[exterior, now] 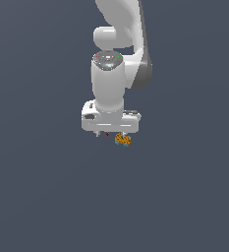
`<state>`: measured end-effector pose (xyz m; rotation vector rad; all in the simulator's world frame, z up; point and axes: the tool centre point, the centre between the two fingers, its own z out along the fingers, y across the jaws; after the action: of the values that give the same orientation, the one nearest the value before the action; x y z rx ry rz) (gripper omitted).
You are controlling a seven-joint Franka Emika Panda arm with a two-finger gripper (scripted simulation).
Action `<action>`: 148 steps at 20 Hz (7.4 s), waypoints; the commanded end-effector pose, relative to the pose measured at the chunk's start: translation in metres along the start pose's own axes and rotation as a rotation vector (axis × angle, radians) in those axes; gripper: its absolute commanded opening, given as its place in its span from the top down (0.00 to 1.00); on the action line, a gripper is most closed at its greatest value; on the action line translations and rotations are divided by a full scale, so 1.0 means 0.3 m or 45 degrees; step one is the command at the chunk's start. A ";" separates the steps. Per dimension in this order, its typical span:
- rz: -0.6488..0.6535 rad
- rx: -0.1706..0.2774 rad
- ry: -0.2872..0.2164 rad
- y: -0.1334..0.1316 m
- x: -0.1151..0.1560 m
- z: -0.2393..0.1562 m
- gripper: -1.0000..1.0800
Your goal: Pick up the object and move it to a goal position.
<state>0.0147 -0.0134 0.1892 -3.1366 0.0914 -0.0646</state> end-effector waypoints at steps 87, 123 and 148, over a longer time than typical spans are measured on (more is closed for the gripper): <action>-1.647 0.029 -0.049 -0.090 -0.348 0.460 0.04; -1.654 0.029 -0.048 -0.145 -0.301 0.384 1.00; -1.654 0.033 -0.047 -0.384 -0.063 -0.407 1.00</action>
<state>-0.0064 0.0990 0.2970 -2.5535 -1.8259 -0.0023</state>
